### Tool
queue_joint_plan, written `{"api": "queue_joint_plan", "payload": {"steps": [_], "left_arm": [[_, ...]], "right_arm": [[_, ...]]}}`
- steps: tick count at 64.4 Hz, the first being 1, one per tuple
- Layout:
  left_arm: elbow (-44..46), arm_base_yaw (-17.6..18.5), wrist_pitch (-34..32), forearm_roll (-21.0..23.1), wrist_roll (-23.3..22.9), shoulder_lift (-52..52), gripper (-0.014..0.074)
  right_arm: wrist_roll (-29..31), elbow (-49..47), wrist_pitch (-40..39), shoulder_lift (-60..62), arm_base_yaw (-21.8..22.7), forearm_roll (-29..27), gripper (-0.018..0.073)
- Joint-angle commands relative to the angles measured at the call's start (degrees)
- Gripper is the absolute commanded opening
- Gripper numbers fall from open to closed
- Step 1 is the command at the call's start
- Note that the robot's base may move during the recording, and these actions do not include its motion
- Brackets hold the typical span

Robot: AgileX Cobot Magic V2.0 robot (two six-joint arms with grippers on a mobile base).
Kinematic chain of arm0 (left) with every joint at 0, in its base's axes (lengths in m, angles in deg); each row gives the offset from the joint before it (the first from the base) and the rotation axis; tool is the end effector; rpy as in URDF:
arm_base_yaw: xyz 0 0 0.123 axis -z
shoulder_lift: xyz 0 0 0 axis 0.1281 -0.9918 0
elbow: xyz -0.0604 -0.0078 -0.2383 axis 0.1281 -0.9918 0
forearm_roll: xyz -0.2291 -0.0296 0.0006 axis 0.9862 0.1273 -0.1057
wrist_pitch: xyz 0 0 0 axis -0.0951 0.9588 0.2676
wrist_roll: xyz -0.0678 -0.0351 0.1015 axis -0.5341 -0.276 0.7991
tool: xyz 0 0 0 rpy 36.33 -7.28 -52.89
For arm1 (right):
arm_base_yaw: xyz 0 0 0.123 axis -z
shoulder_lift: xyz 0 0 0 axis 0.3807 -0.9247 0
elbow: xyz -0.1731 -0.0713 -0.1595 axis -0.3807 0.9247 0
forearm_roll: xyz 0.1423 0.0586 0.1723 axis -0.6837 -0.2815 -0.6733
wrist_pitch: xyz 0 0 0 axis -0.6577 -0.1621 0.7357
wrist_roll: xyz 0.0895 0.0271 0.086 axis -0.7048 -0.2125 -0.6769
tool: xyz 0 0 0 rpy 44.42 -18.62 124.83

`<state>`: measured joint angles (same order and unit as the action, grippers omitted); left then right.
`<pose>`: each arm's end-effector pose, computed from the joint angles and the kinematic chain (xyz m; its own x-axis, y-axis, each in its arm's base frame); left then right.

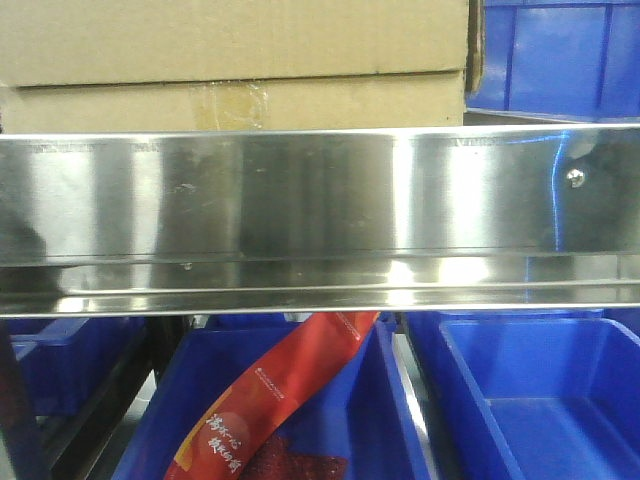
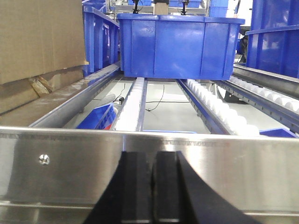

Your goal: Grab carton from right shelf to conveyor

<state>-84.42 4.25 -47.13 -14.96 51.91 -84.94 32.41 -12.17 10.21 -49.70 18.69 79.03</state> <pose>0.1112 0.0059 0.2090 0.0344 -0.0005 -0.9994 -0.0537 0.9986 -0.0024 0.1110 0.0084 0.2026 -0.0225 0.0066 -0.9997 -0.0736 0.9973 0.0082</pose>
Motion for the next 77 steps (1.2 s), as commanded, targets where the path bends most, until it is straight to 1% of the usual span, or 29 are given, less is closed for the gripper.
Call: {"api": "queue_joint_plan", "payload": {"steps": [1, 47, 55, 60, 64, 67, 71, 75, 77], "left_arm": [[0.18, -0.18, -1.04, 0.32, 0.32, 0.25, 0.0015], [0.18, -0.17, -5.19, 0.32, 0.32, 0.25, 0.0015], [0.18, -0.17, -8.00, 0.32, 0.32, 0.25, 0.0015], [0.18, -0.17, -10.50, 0.32, 0.32, 0.25, 0.0015], [0.90, -0.17, -10.49, 0.20, 0.32, 0.25, 0.0015], [3.18, -0.17, -9.43, -0.25, 0.32, 0.25, 0.0018], [6.83, -0.17, -5.81, -2.80, 0.42, 0.25, 0.0044], [11.86, -0.17, -0.70, -5.97, 0.42, 0.14, 0.0112], [14.72, -0.17, 1.10, -6.38, 0.42, -0.61, 0.0148]], "right_arm": [[0.33, 0.02, -1.46, 0.23, -0.16, -0.08, -0.0069], [0.33, 0.02, -2.33, 0.23, -0.15, -0.08, -0.0069], [0.33, 0.02, -5.59, 0.23, -0.15, -0.08, -0.0069], [0.33, 0.02, -11.32, 0.23, -0.15, -0.23, -0.0069], [0.33, 0.02, -13.88, 0.23, -0.15, -1.87, -0.0069], [0.33, -2.51, -12.25, 0.23, -0.15, -2.12, -0.0069], [0.33, -7.05, -6.07, 0.23, -0.15, -2.12, -0.0069], [0.33, -13.55, 1.15, 0.23, -0.15, -2.12, -0.0062], [0.33, -16.07, 3.60, 0.23, -0.15, -2.12, -0.0044]]}}
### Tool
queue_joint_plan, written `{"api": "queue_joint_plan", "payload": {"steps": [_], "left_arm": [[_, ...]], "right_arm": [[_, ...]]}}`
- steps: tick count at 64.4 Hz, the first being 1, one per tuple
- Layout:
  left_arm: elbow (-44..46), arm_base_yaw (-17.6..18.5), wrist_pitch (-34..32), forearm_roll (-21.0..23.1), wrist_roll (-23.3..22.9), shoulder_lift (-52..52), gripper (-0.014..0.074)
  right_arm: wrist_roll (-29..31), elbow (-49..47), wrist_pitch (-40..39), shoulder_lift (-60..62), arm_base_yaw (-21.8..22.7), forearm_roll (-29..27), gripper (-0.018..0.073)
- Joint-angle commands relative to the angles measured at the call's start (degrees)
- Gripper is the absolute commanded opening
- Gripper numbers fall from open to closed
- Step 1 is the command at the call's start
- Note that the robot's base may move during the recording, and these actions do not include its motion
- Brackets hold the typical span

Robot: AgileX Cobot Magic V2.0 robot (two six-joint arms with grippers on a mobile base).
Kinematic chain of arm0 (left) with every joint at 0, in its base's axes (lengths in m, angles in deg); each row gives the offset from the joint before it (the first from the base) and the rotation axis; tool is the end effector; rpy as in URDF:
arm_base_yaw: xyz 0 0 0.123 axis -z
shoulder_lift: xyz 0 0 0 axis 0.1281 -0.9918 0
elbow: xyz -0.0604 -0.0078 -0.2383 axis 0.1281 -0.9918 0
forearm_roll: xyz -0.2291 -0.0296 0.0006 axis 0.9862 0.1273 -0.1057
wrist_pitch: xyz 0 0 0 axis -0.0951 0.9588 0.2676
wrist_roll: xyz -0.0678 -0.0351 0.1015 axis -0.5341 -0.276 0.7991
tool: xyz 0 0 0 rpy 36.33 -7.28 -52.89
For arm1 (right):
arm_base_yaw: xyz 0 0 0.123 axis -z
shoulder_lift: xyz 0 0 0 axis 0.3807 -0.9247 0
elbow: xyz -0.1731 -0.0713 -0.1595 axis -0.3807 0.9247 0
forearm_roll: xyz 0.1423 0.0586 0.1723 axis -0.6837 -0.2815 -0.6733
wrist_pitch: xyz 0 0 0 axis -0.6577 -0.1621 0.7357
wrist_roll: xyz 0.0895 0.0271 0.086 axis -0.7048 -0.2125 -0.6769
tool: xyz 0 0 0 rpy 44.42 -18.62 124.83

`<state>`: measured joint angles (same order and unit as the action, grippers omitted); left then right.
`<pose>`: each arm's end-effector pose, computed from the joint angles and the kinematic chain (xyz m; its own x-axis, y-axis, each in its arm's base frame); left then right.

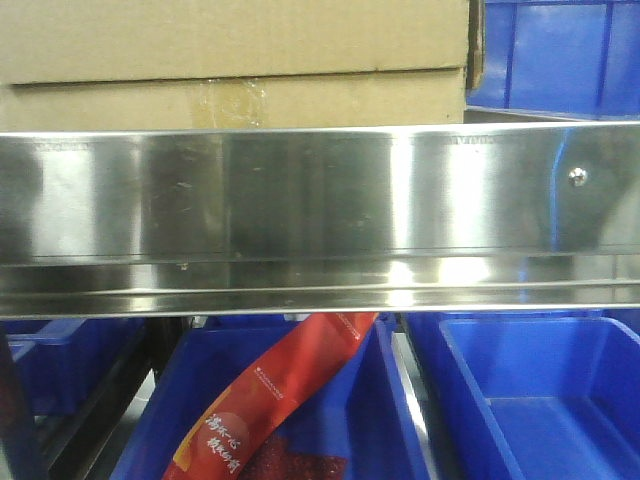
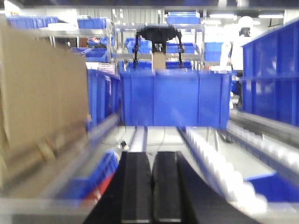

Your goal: Grab carton from right shelf to conveyor

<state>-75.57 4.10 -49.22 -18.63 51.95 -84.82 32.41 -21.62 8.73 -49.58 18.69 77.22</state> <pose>0.0986 0.0056 0.2677 0.2210 0.0750 -0.9724 -0.0713 0.9956 0.0606 0.0988 0.0076 0.2637 0.1668 0.0505 -0.9847 -0.0805 0.9960 0.0375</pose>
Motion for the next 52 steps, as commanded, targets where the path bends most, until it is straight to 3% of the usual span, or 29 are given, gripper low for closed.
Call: {"api": "queue_joint_plan", "payload": {"steps": [1, 7, 10, 21, 31, 39, 52], "left_arm": [[6.99, 0.15, 3.93, -2.71, 0.38, -1.14, 0.0167], [13.68, 1.14, 8.06, -2.71, 0.38, -4.62, 0.0286], [16.68, 2.17, 9.22, -2.71, 0.38, -6.43, 0.0323], [22.82, 6.74, 11.54, -2.71, 0.38, -14.17, 0.0401], [28.93, 10.51, 17.92, -2.47, 0.42, -22.17, 0.0406], [36.45, 14.21, 23.37, -2.47, 0.98, -29.04, 0.0406], [51.34, 20.38, 30.96, -0.45, 0.98, -42.54, 0.0402]], "right_arm": [[0.33, -7.83, 6.63, -0.32, -0.15, -0.31, -0.0024], [0.33, -14.76, 11.08, -3.46, -0.15, -0.31, 0.0113], [0.33, -17.44, 12.01, -5.48, -0.15, -0.78, 0.0237], [0.33, -20.73, 10.95, -12.21, -0.15, -0.92, 0.0571], [0.33, -22.37, 7.65, -16.75, -0.54, -3.22, 0.0568], [0.33, -28.36, 14.51, -21.81, -1.93, -4.81, 0.0568], [0.33, -43.13, 23.19, -35.54, -9.28, -4.81, 0.0559]]}}
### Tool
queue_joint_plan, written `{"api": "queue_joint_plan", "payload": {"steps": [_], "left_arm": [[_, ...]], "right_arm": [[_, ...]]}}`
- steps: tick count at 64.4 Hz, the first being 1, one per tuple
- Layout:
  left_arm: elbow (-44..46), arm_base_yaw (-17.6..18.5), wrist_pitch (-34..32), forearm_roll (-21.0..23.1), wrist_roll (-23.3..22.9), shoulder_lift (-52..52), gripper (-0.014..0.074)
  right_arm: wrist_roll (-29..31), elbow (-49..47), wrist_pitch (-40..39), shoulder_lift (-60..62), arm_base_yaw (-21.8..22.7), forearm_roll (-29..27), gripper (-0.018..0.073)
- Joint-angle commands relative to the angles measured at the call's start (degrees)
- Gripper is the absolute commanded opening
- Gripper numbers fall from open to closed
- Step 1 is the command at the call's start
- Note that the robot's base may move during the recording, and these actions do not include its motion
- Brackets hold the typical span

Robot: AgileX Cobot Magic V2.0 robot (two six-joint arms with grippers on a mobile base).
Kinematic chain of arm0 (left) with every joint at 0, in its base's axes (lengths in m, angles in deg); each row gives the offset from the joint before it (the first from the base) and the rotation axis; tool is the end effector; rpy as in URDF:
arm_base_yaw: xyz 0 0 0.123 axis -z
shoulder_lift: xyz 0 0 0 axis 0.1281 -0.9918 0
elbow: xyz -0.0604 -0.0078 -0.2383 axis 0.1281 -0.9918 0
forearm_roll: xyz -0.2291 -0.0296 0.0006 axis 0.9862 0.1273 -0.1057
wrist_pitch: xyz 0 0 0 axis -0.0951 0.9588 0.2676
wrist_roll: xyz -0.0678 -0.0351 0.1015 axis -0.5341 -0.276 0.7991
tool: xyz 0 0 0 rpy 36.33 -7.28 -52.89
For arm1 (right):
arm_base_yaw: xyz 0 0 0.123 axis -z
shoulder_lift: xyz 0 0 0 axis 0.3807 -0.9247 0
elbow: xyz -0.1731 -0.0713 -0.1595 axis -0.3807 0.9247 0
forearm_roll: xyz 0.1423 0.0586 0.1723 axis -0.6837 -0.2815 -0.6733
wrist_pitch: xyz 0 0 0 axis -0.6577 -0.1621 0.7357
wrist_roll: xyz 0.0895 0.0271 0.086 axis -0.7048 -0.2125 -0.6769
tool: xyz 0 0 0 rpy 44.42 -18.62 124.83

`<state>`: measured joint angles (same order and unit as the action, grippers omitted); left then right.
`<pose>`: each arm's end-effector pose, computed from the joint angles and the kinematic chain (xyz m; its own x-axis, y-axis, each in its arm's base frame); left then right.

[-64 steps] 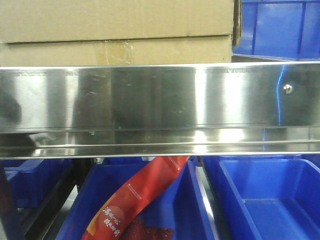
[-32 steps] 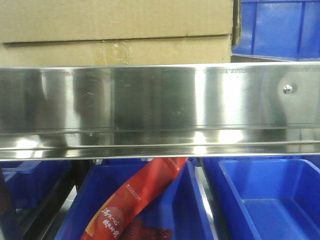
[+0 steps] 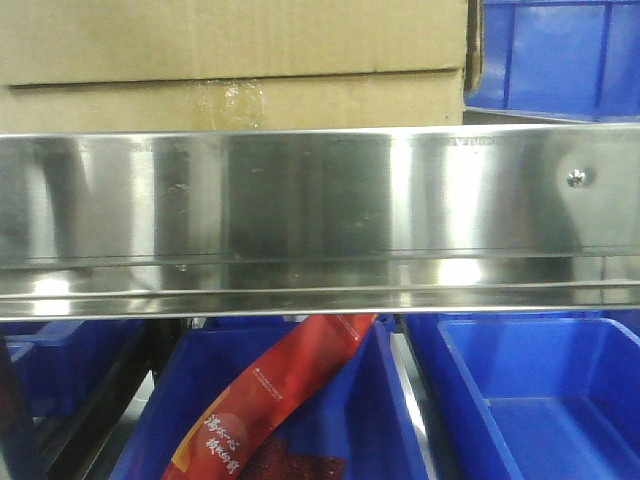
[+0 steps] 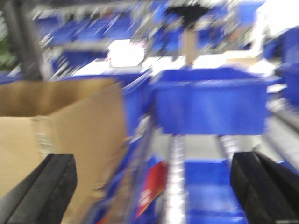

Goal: Grab carton from right shelf to conveyor
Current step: 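Pinch the carton's side walls with the left and right grippers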

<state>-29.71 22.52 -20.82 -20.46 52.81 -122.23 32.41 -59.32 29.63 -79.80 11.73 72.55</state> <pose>0.1568 -0.0371 0.3946 -0.0925 0.1271 -0.9876 0.2323 0.9672 0.1027 0.1362 0.0369 0.3794 -0.0819 0.0881 -0.9927 -0.2625 0.9590 0.1067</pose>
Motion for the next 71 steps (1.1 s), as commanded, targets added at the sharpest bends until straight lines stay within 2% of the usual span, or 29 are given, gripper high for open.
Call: {"api": "queue_joint_plan", "payload": {"steps": [1, 9, 17, 24, 32, 39, 50, 57, 71], "left_arm": [[6.59, 2.30, 3.46, 1.65, 0.12, -6.18, 0.0402], [18.48, 2.78, 12.08, 3.16, -0.78, -16.77, 0.0402], [30.05, 2.78, 19.74, 3.26, -5.04, -26.64, 0.0402], [40.39, 2.66, 24.92, 0.62, -8.51, -34.87, 0.0402], [50.60, 0.76, 31.56, 0.93, -9.55, -43.40, 0.0402], [58.13, -2.22, 36.68, 2.09, -9.55, -50.41, 0.0402], [63.26, -7.00, 38.85, 2.09, -9.68, -57.20, 0.0402], [63.45, -7.44, 38.59, 2.09, -9.68, -59.97, 0.0402], [63.45, -7.44, 36.69, 2.22, -9.68, -64.64, 0.0402]], "right_arm": [[0.33, -6.57, 2.74, -6.40, -3.15, -0.13, 0.0559], [0.33, -17.75, 8.15, -16.52, -7.23, -0.13, 0.0559], [0.33, -30.37, 14.49, -27.39, -10.05, -0.13, 0.0559], [-1.07, -41.44, 20.74, -35.87, -10.27, 0.43, 0.0559], [-6.03, -54.25, 31.71, -46.07, -10.54, 4.77, 0.0559], [-6.91, -65.17, 38.20, -54.22, -10.54, 5.28, 0.0559], [-8.46, -76.52, 43.24, -63.96, -10.54, 6.92, 0.0559], [-8.46, -79.82, 43.97, -68.32, -10.76, 6.92, 0.0559], [-8.46, -80.06, 42.26, -74.34, -10.76, 6.80, 0.0559]]}}
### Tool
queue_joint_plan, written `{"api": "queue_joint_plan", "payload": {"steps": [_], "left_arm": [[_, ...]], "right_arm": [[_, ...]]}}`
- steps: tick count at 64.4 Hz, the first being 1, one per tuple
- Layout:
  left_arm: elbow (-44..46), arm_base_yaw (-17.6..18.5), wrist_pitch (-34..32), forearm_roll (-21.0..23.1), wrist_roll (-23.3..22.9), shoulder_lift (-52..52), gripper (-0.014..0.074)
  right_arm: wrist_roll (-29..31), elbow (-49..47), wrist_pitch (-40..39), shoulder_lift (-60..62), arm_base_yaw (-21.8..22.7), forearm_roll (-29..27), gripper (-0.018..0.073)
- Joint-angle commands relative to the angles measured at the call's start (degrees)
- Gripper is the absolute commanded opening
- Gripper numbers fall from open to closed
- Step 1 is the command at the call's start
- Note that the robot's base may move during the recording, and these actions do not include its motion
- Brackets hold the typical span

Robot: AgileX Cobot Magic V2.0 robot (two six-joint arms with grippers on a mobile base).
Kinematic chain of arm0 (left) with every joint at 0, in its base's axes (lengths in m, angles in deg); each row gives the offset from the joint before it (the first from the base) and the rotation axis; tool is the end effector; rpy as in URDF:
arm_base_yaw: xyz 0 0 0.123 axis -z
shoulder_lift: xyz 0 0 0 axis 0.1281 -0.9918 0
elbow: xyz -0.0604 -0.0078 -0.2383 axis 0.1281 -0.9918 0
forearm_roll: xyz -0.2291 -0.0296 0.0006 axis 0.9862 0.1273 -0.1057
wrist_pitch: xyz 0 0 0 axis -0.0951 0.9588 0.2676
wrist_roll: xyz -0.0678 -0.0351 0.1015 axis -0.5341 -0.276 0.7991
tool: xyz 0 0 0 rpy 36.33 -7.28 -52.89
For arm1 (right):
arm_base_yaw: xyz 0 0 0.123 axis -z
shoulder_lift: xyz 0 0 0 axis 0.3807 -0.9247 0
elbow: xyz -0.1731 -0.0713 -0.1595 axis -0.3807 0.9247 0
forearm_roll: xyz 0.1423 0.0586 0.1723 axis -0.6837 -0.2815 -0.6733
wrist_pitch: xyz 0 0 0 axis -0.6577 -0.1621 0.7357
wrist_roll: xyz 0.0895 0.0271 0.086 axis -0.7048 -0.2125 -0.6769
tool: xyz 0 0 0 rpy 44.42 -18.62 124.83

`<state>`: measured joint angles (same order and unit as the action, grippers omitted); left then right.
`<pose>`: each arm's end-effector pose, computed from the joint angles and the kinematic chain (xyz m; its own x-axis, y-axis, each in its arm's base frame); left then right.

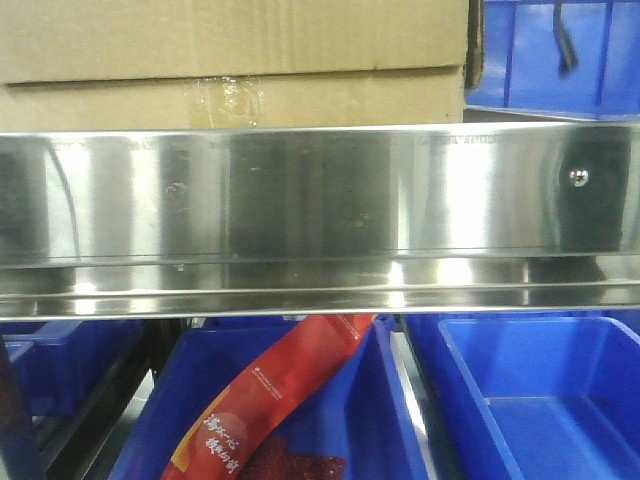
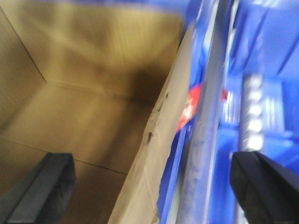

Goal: Grab carton from right shelf to conveyor
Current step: 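Pinch the carton's side walls with the left and right grippers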

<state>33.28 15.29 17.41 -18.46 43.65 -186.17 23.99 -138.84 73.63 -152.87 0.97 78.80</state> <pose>0.3772 -0.0467 0.3667 -0.7209 -0.0162 -0.6928 0.0231 0.9986 -0.0474 0.3499 0.1493 0.3969 -0.6509 -0.1505 -0.7441 -0.3638 0.9221 0.1317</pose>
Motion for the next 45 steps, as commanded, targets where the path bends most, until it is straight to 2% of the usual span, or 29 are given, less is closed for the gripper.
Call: {"api": "queue_joint_plan", "payload": {"steps": [1, 17, 23, 28, 36, 40, 45], "left_arm": [[0.47, -0.21, -1.67, 0.23, -0.52, -0.89, 0.0402], [0.47, -0.21, -3.89, 3.45, -0.42, -2.60, 0.0395], [0.47, -0.21, -3.53, 3.85, -0.42, -3.33, 0.0334], [0.47, -0.21, -2.41, 3.85, -0.42, -3.58, 0.0214], [0.47, -0.21, -1.81, 3.85, -0.42, -3.58, -0.0045], [0.47, -0.21, -1.81, 3.85, -0.42, -3.58, -0.0006], [0.47, -0.21, -1.27, 3.85, -0.42, -3.58, -0.0018]], "right_arm": [[-0.03, -0.53, -1.80, -1.52, 0.00, 0.29, 0.0559], [-0.03, -0.53, -2.78, -5.38, 0.00, -1.78, 0.0559], [-0.03, -0.53, -1.96, -6.40, 0.00, -1.78, 0.0525], [-0.03, -0.53, -1.02, -6.57, 0.00, -1.78, 0.0419], [-0.03, -0.53, 0.36, -6.57, 0.00, -1.78, 0.0068], [-0.03, -0.53, 0.47, -6.57, 0.00, -1.78, -0.0096], [-0.03, -0.53, 0.47, -6.57, 0.00, -1.56, -0.0052]]}}
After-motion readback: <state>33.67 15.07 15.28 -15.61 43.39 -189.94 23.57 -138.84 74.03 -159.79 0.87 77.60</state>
